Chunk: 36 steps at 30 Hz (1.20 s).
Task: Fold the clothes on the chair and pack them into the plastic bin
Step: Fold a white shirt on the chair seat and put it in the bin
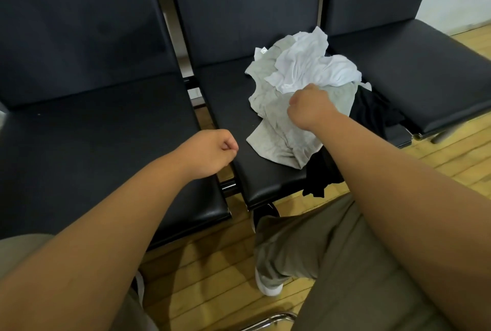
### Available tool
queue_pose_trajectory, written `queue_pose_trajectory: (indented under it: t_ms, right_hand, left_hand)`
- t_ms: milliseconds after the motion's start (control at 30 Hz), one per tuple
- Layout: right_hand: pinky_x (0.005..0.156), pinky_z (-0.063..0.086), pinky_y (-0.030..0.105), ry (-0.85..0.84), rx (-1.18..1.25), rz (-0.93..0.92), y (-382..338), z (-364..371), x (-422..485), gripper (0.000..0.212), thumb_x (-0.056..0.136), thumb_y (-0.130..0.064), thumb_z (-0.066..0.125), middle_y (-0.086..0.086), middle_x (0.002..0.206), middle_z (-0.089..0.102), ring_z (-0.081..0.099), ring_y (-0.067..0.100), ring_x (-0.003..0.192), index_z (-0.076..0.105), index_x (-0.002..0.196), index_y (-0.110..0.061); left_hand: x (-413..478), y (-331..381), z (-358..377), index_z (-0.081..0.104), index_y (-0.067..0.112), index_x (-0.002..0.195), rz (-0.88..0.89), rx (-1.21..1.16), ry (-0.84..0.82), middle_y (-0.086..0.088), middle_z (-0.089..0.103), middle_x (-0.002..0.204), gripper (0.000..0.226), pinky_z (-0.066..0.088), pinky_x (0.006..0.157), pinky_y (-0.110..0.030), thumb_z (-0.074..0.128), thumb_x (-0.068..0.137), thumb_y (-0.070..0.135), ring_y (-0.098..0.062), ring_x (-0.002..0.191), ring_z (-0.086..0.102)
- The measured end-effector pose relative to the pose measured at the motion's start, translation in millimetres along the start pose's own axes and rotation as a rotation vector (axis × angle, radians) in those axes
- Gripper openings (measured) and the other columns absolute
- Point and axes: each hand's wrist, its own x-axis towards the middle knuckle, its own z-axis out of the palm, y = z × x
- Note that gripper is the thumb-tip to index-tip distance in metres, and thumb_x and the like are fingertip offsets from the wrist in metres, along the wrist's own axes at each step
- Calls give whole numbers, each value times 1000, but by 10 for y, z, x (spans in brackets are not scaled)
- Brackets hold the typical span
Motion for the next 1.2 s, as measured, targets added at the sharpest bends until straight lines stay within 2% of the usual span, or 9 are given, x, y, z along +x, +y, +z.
queue_pose_trajectory:
  t_ms: [67, 167, 300, 567, 767, 933, 1033, 1133, 1200]
  right_hand:
    - [114, 42, 48, 22, 55, -33, 88, -1, 32, 43, 101, -26, 51, 6, 156, 40, 39, 37, 143, 63, 141, -17]
    - [123, 28, 49, -31, 54, -88, 85, 33, 27, 55, 102, -30, 49, -2, 170, 25, 23, 36, 155, 48, 158, -26]
    - [120, 25, 53, -105, 10, -70, 31, 32, 86, 58, 103, -33, 48, -6, 175, 14, 13, 37, 158, 41, 161, -28]
    - [118, 28, 56, -137, -48, -17, -28, 30, 193, 59, 102, -33, 44, -4, 169, 24, 20, 40, 153, 39, 160, -29]
    - [118, 31, 57, -131, 204, 130, 0, 23, 282, 73, 90, -31, 41, 6, 165, 33, 28, 41, 151, 32, 161, -35]
    - [121, 38, 44, 42, 437, -40, -217, -133, 163, 53, 101, -13, 45, 3, 155, 52, 42, 32, 147, 54, 152, -24]
    - [120, 33, 24, 144, 558, -187, -481, -260, 2, 55, 99, -4, 43, -4, 155, 54, 45, 15, 145, 61, 148, -21]
    - [97, 43, 7, 156, 699, -291, -815, -388, -298, 53, 100, -3, 42, -15, 132, 67, 60, -7, 116, 71, 136, -28]
    - [79, 48, 6, 83, 825, -349, -1031, -481, -546, 48, 100, -3, 47, -22, 109, 71, 65, -15, 92, 77, 127, -29]
  left_hand:
    - [-7, 21, -5, 70, 32, 111, 2, -13, 4, 12, 73, 98, 12, 51, 79, -21, 62, 103, 28, -3, 94, 69]
    - [-2, 50, -7, 70, 32, 110, -2, -43, 15, 11, 74, 96, 11, 52, 80, -21, 62, 102, 28, -3, 91, 71]
    - [3, 53, -12, 70, 32, 109, -5, -57, 23, 11, 75, 96, 11, 49, 76, -20, 62, 102, 28, -2, 91, 71]
    - [39, 17, -81, 70, 34, 106, -23, -82, 31, 12, 74, 97, 10, 52, 80, -22, 62, 102, 28, 0, 90, 72]
    - [43, 2, -113, 69, 35, 106, -42, -79, 32, 13, 73, 98, 9, 47, 74, -19, 62, 103, 29, 0, 90, 71]
    - [52, 0, -245, 71, 36, 104, -42, -158, 76, 11, 76, 95, 10, 60, 84, -31, 64, 101, 30, 0, 87, 73]
    - [35, 20, -389, 72, 34, 107, -49, -260, 125, 7, 77, 97, 10, 64, 87, -39, 65, 101, 29, -8, 90, 76]
    - [-25, 44, -529, 69, 33, 116, -37, -314, 192, 7, 75, 105, 15, 63, 89, -38, 66, 103, 27, -8, 94, 74]
    - [-64, 43, -603, 61, 33, 131, -20, -351, 263, 9, 70, 121, 32, 61, 94, -38, 70, 100, 27, -7, 104, 71]
